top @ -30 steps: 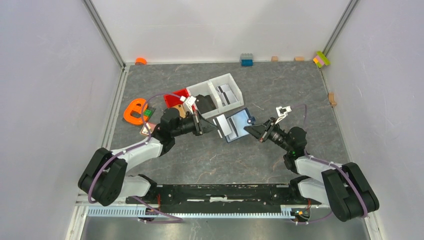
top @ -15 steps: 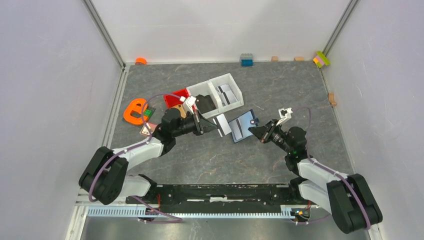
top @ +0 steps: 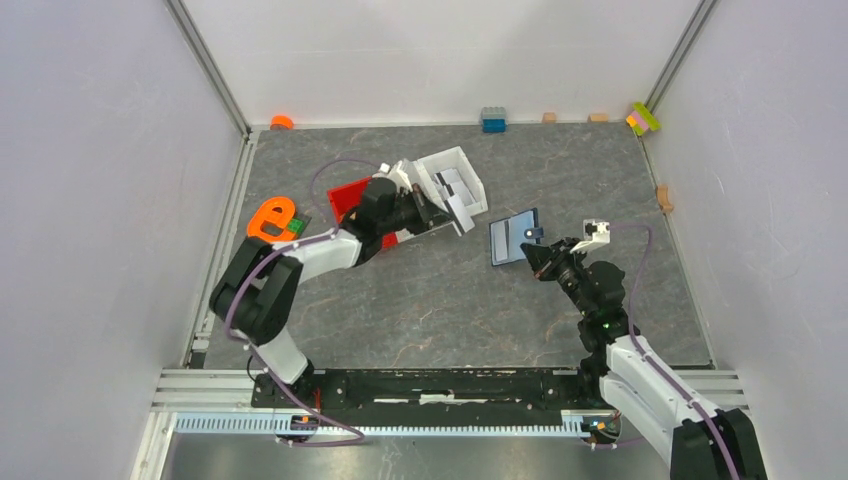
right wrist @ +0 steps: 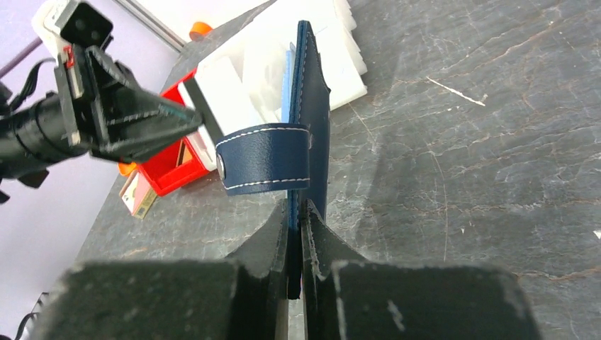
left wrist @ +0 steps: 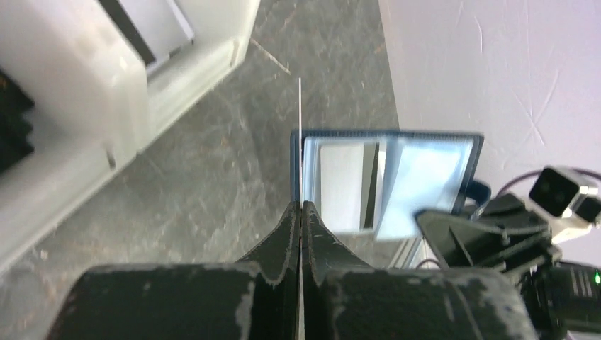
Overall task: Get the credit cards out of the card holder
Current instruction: Place the credit card in the storage box.
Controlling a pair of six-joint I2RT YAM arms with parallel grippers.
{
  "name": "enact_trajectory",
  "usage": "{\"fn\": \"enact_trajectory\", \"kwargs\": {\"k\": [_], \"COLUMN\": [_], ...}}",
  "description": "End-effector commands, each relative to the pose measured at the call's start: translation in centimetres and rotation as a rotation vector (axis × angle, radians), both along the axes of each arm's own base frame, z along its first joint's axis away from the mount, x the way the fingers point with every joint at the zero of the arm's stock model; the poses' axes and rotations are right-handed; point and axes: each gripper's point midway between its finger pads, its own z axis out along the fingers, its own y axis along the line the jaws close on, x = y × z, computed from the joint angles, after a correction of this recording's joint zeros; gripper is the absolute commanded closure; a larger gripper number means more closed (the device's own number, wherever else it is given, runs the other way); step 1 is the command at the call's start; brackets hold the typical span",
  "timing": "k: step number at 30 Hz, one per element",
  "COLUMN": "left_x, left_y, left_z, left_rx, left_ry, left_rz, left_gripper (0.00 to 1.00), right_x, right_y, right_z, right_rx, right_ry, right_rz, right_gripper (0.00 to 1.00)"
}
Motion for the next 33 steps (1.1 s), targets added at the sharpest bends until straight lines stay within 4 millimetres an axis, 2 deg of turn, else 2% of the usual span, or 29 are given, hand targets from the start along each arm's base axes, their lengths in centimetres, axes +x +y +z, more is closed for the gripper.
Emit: {"fn": "enact_trajectory", "kwargs": {"k": [1, 6, 10, 21, 33], "left_x": [4.1, 7.6, 8.8, 6.8, 5.8], "left_y": [-1.2, -2.4, -2.5, -0.3, 3.0], "left_z": [1.0, 1.2, 1.7, 5.1, 5.7], "left_rx": [0.014, 0.037, 0.069, 0.067, 0.156], "left_ry": [-0.011, 0.017, 0.017, -0.062, -0.162], "left_rz": [0.055, 0.067, 0.058, 0.064, 0.156], "left_gripper": [0.98, 0.98, 0.98, 0.98, 0.98], "right_x": [0.5, 0.5, 0.4, 0.3, 0.2], "right_y": [-0.5, 0.0, 0.4, 0.2, 0.2], "right_z": [0.3, -0.7, -0.4, 0.1, 0.5], "right_rx": [-0.003, 0.008, 0.020, 0.018, 0.016], "right_ry": [-0.017, 0.004, -0.001, -0.023, -0.038], "right_rz": [-0.032, -0.009, 0.011, 0.007, 0.006], "right_gripper": [1.00, 1.00, 1.00, 1.00, 1.00]}}
